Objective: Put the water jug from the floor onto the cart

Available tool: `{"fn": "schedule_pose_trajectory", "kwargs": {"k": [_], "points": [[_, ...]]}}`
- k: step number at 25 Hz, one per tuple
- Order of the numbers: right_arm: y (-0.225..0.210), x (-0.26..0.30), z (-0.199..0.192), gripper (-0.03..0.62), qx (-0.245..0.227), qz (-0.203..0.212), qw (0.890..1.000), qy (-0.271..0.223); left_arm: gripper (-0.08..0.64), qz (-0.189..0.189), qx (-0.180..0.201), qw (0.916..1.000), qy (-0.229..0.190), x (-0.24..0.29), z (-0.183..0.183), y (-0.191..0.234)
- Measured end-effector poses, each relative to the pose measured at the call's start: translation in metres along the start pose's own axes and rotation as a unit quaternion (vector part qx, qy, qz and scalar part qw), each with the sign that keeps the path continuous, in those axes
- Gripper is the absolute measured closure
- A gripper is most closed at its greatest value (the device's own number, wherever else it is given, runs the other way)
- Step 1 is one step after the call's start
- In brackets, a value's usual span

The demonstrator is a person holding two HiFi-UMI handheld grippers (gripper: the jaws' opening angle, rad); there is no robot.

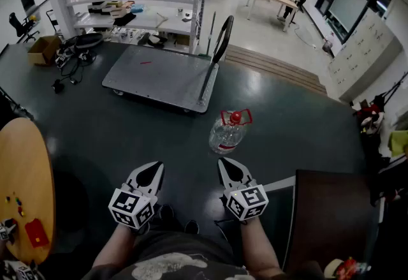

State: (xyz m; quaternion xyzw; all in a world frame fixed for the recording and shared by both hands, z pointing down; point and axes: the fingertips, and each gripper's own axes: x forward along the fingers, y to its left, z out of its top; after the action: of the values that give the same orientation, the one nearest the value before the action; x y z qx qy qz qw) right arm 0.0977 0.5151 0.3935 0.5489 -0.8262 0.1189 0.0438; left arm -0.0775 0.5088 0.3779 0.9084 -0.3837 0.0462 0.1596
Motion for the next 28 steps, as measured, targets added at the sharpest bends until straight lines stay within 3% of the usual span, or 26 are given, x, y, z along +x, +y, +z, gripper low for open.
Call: {"fn": "schedule_pose_trajectory", "kwargs": {"k": [17, 28], "points": [[0.033, 0.017, 0.000, 0.601, -0.006, 0.025, 1.000, 0.006, 0.554, 0.016, -0.015, 0.9998, -0.001, -0.029, -0.004, 0.015], [0.010, 0.040, 0.016, 0.601, -0.001, -0.033, 0.999, -0.015, 0.553, -0.005, -0.027, 0.9996, -0.004, -0.007, 0.003, 0.047]]}}
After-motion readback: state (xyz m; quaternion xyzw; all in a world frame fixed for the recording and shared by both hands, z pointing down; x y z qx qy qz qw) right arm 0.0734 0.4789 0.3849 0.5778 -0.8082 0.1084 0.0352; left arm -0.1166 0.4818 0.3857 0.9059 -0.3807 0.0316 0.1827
